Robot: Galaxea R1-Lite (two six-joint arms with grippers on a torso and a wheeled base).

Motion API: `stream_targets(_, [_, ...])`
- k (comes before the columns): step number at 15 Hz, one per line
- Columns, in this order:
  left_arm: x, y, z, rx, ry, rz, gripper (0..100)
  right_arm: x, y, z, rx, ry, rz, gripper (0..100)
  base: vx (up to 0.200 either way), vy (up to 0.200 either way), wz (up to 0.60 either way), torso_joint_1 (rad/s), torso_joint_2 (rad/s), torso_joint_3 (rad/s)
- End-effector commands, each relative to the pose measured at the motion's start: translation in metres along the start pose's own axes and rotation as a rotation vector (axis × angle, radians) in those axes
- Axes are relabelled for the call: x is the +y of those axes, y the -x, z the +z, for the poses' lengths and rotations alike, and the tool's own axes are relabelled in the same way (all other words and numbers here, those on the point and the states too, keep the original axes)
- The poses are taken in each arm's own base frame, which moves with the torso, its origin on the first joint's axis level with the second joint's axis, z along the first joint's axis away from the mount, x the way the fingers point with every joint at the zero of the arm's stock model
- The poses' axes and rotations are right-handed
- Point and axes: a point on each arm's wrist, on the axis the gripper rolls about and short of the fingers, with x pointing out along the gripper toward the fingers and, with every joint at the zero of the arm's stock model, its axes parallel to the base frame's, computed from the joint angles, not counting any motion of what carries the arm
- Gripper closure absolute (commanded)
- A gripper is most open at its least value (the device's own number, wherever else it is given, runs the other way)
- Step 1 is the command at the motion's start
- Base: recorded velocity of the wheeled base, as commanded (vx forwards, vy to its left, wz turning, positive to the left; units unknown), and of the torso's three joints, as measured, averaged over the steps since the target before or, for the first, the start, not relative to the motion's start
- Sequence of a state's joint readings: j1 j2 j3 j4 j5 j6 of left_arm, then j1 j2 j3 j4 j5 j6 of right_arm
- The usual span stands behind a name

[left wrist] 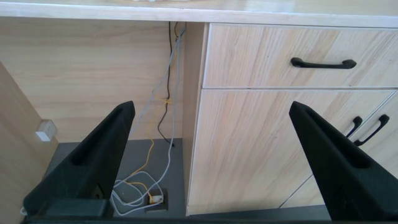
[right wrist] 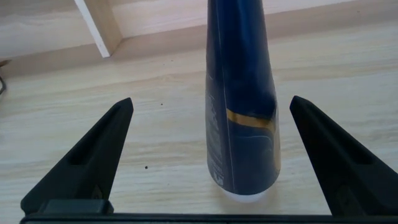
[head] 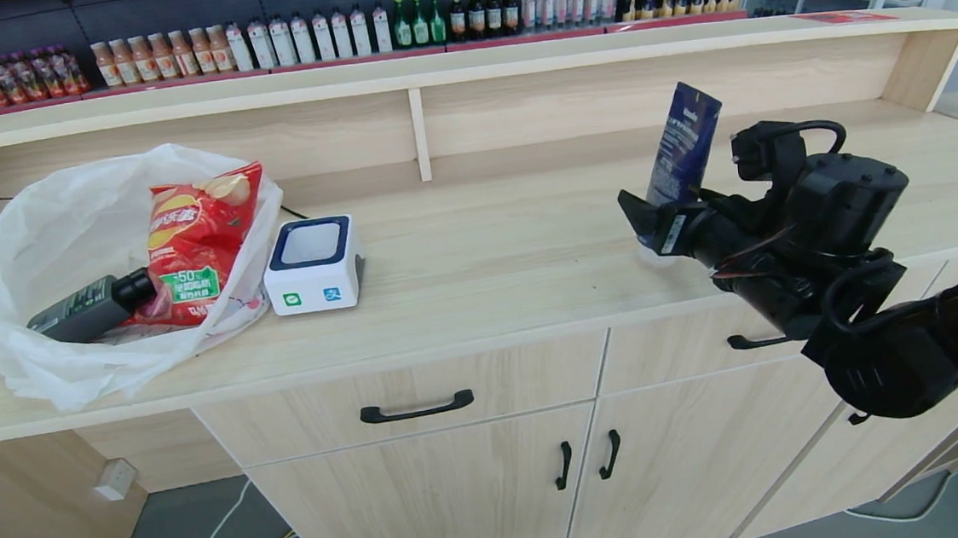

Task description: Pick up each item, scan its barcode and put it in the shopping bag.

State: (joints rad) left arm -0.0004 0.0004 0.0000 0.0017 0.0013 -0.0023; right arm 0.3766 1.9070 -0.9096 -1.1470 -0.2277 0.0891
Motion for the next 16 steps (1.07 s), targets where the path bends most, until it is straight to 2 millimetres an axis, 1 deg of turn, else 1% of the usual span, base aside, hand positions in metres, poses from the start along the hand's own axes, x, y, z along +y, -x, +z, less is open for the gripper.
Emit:
stream_targets(1, [0.000, 0.000, 0.000, -0.001, 0.001, 0.001, 0, -0.003, -0.003, -0.006, 0.013, 0.003, -0.009, 0, 0.000, 0.000, 0.00, 0.000, 0.00, 0.000])
stream_targets(3, [0.000, 0.000, 0.000, -0.001, 0.001, 0.001, 0, -0.003, -0.006, -0.009, 0.019, 0.004, -0.009, 0, 0.000, 0.000, 0.00, 0.000, 0.00, 0.000])
stream_targets(6, [0.000, 0.000, 0.000, -0.001, 0.001, 0.001, 0, -0.002, -0.011, -0.008, 0.005, 0.003, -0.011, 0, 0.000, 0.000, 0.00, 0.000, 0.00, 0.000])
stream_targets(9, [0.000, 0.000, 0.000, -0.001, 0.001, -0.001, 0, -0.003, -0.023, -0.011, -0.007, 0.002, -0.009, 0, 0.000, 0.000, 0.00, 0.000, 0.00, 0.000])
stream_targets(12, [0.000, 0.000, 0.000, -0.001, 0.001, -0.001, 0, -0.005, -0.025, -0.014, 0.000, 0.006, -0.014, 0, 0.000, 0.000, 0.00, 0.000, 0.00, 0.000])
stream_targets(13, [0.000, 0.000, 0.000, -0.001, 0.001, -0.001, 0, -0.006, -0.025, -0.016, 0.005, 0.006, -0.014, 100, 0.000, 0.000, 0.00, 0.000, 0.00, 0.000])
stream_targets(16, [0.000, 0.000, 0.000, -0.001, 0.001, 0.001, 0, -0.007, -0.027, -0.015, 0.000, 0.005, -0.017, 100, 0.000, 0.000, 0.00, 0.000, 0.00, 0.000])
